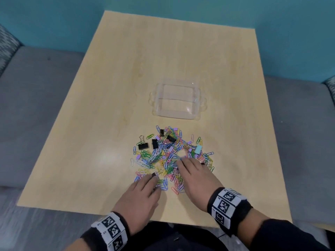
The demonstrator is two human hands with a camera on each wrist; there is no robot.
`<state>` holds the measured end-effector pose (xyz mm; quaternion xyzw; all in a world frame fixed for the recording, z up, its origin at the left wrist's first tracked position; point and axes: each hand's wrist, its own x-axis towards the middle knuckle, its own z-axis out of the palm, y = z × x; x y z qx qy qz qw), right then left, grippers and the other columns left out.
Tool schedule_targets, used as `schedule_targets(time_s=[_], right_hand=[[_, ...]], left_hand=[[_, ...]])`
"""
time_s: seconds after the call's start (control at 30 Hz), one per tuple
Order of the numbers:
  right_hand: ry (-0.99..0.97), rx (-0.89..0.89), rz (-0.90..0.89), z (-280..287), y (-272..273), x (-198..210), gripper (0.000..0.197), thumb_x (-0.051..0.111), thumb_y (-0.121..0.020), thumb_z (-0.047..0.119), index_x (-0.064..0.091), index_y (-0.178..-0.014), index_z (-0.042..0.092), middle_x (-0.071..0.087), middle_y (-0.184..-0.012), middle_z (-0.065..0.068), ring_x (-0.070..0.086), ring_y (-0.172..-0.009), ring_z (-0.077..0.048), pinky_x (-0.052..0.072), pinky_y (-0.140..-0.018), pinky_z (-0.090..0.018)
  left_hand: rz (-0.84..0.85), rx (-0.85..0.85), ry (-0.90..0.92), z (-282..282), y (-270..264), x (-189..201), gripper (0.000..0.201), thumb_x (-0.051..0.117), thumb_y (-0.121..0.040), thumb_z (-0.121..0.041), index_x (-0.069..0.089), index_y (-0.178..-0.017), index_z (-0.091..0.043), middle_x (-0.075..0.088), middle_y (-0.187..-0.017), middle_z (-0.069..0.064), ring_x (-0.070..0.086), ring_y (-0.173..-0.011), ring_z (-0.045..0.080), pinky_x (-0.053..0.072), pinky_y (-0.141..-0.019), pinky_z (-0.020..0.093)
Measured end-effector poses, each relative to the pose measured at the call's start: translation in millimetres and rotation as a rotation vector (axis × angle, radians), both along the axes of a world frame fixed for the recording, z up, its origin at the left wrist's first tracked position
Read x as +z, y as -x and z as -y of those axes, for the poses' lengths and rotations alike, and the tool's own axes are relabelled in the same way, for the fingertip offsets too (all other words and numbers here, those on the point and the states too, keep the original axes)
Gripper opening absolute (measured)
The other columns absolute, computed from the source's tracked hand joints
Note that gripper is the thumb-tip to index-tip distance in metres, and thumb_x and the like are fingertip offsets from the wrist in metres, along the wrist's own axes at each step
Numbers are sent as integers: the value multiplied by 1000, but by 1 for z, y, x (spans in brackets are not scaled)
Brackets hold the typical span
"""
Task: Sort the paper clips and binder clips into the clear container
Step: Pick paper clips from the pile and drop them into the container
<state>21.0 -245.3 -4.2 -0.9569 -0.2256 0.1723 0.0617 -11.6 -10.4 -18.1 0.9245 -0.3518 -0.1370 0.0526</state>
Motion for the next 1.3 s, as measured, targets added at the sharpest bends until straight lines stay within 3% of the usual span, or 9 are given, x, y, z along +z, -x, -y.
schedule_targets(time_s=[0.13,0.23,0.3,0.5,0.7,0.87,1.07,1.2,1.3], right_hand=[[-41,-39,-10,12,21,1,57,52,-81,17,39,-135,11,49,-128,-8,48,-108,-31,49,-85,-42],[-33,-161,-42,20,37,4,55,54,-78,25,42,-131,14,53,-113,-5,51,-91,-28,52,-73,-39],[-10,-222,-87,18,44,3,63,58,-76,33,39,-133,16,53,-114,-5,50,-91,-27,53,-69,-38],[19,-283,-92,-9,24,-5,87,65,-77,48,24,-146,15,39,-135,-8,42,-107,-31,52,-81,-42],[12,-247,-85,-15,0,-12,71,60,-87,34,25,-145,13,38,-135,-11,37,-114,-34,43,-94,-41],[-32,-232,-7,-4,0,-17,58,79,-64,9,53,-116,11,54,-102,-9,51,-85,-30,49,-69,-37],[-68,-226,8,2,-1,-21,42,75,-57,-3,52,-87,15,51,-86,-7,49,-72,-26,44,-57,-35],[-122,-258,12,3,-1,-22,40,72,-64,-1,50,-94,16,51,-91,-7,50,-76,-27,46,-59,-36],[-130,-263,-24,3,0,-20,41,67,-74,5,52,-111,14,50,-100,-9,49,-82,-29,48,-66,-39]], left_hand=[[-8,100,46,-13,7,-1,31,46,-84,-31,58,-107,-13,56,-114,10,53,-100,33,54,-74,42],[-37,245,65,-20,8,2,28,43,-84,-31,55,-102,-14,51,-100,6,48,-81,28,52,-62,40],[-40,235,85,-15,7,6,34,43,-83,-32,53,-111,-14,50,-103,4,49,-82,26,54,-63,37],[-54,98,77,36,-10,2,69,66,-77,-33,39,-136,-12,47,-132,12,51,-107,31,54,-81,41],[-61,149,-14,52,-33,-7,70,68,-76,-36,41,-137,-12,45,-136,10,44,-108,31,53,-77,43],[-40,129,27,45,-36,-14,75,81,-58,-17,48,-125,-12,48,-116,6,42,-93,27,54,-64,37],[-3,118,76,39,-37,-18,59,75,-60,-4,48,-110,-17,49,-104,4,41,-83,24,49,-57,36],[37,-17,34,41,-33,-7,70,64,-59,-7,48,-126,-20,52,-109,10,50,-84,30,49,-60,41],[55,-4,4,44,-33,-3,59,47,-63,-10,53,-121,-17,55,-106,11,51,-82,30,50,-58,40]])
